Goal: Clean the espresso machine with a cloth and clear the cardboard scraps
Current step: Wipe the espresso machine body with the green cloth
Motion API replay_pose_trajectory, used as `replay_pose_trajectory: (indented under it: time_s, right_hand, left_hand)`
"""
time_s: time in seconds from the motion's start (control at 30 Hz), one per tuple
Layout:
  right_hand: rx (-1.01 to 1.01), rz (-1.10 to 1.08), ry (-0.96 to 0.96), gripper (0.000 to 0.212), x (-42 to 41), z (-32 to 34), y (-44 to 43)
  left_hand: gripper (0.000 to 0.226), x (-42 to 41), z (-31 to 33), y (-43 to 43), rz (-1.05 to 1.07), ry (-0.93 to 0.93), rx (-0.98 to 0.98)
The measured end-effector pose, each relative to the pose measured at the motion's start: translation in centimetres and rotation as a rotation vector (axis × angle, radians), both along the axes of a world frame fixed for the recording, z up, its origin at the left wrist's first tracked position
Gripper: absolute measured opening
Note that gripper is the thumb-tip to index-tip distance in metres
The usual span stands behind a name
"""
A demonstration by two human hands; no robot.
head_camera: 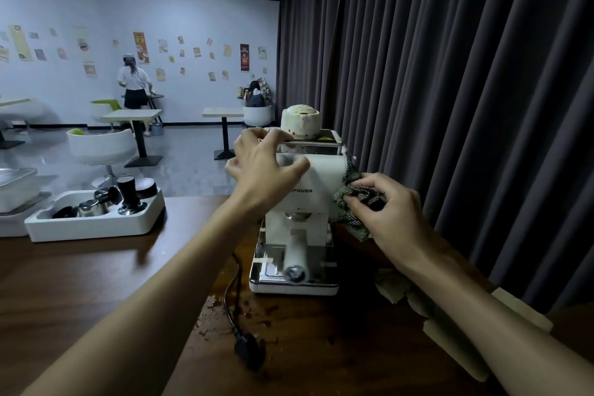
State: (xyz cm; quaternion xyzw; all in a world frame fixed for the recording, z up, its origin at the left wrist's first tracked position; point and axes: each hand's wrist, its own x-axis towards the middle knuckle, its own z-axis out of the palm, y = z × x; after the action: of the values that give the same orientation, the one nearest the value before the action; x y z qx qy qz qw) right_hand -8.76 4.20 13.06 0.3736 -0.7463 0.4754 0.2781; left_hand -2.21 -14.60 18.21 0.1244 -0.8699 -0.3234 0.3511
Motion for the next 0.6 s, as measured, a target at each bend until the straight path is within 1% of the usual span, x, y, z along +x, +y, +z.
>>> replay_pose_trajectory:
  time_s: [0.1, 0.17, 0.2, 0.27, 0.33, 0.37, 0.47, 0.6]
  right_hand:
    - [0.045, 0.052, 0.057, 0.020, 0.7, 0.0, -0.4]
    - [0.053, 0.067, 0.048, 0.021, 0.8, 0.1, -0.4]
    - [0.045, 0.066, 0.029, 0.022, 0.7, 0.2, -0.4]
    - [0.028, 0.074, -0.020, 0.023, 0.6, 0.3, -0.5]
    - [0.013, 0.075, -0.050, 0.025, 0.8, 0.3, -0.9]
    - [0.001, 0.071, -0.057, 0.028, 0.9, 0.3, -1.0]
    - [-0.020, 0.065, -0.082, 0.033, 1.4, 0.4, -1.1]
    - [-0.005, 0.086, -0.078, 0.034, 1.9, 0.7, -1.0]
  left_hand:
    - [0.050, 0.3, 0.0, -1.9, -0.016, 0.031, 0.055]
    - [0.048, 0.6, 0.3, -2.2, -0.018, 0.055, 0.068]
    - [0.043, 0.6, 0.5, -2.0, 0.003, 0.049, 0.052]
    - [0.034, 0.6, 1.1, -0.7, 0.061, -0.053, -0.056]
    - [0.038, 0.4, 1.2, 0.6, 0.074, -0.150, -0.164]
    - [0.040, 0.3, 1.0, 0.9, 0.069, -0.161, -0.179]
    - [0.039, -0.1, 0.1, 0.8, 0.014, -0.086, -0.168]
    - [0.045, -0.3, -0.5, -0.5, -0.093, 0.046, -0.114]
